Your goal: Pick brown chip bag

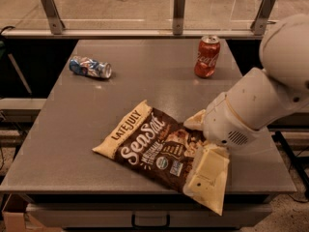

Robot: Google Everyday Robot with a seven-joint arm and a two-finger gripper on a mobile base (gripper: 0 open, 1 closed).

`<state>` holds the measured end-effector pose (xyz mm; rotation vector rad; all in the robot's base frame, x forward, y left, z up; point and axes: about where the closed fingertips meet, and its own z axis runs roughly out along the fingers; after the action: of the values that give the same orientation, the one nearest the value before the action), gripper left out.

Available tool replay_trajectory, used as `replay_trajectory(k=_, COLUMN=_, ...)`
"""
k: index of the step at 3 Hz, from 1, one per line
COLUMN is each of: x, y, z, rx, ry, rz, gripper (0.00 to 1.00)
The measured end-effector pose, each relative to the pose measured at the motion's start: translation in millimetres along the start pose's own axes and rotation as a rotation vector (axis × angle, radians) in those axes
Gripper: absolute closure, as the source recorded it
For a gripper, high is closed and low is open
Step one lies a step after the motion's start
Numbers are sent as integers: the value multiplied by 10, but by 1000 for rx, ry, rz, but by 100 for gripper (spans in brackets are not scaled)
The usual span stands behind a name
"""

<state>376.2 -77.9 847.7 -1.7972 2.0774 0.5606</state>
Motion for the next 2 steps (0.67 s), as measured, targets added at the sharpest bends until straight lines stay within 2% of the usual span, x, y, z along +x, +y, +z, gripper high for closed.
replay_trajectory(k=1, x=34, y=-10, z=259, rx=-10, ry=-12, rz=18, gripper=39)
replay_trajectory(k=2, x=13, y=-8, z=229, rx=-10, ry=-12, rz=19, gripper=63)
